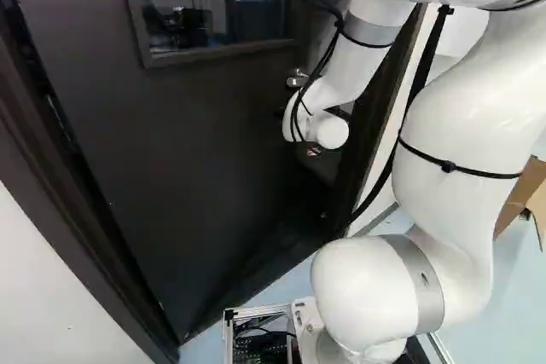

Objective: Open the door and move inside

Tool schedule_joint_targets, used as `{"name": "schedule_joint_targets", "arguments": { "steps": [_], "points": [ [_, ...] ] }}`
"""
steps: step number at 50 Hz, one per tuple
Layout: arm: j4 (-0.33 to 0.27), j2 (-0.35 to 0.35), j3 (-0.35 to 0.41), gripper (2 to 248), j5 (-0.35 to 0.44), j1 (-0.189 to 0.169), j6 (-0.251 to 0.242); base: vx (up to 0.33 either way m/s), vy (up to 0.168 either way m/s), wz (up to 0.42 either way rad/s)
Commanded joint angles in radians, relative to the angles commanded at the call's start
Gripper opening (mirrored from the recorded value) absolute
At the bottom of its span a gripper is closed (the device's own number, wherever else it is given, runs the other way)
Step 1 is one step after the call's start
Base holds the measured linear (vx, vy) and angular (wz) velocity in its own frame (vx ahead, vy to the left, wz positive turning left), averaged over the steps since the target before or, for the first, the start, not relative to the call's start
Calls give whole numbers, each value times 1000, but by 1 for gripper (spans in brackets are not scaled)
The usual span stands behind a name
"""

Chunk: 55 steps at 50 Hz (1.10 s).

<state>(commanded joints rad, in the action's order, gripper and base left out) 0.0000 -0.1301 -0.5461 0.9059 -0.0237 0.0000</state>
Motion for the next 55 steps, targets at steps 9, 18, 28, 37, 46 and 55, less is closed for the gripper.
{"name": "schedule_joint_targets", "arguments": {
  "steps": [9,18,28,37,46,55],
  "points": [
    [5,-37,-41,247,0,21,0,0,0,0],
    [23,-70,-78,247,0,44,0,0,0,0],
    [44,-102,-115,247,0,70,0,0,0,0],
    [64,-126,-143,247,0,95,0,0,0,0],
    [81,-148,-168,247,0,120,0,0,0,0],
    [96,-169,-193,247,0,145,0,0,0,0]
  ]
}}
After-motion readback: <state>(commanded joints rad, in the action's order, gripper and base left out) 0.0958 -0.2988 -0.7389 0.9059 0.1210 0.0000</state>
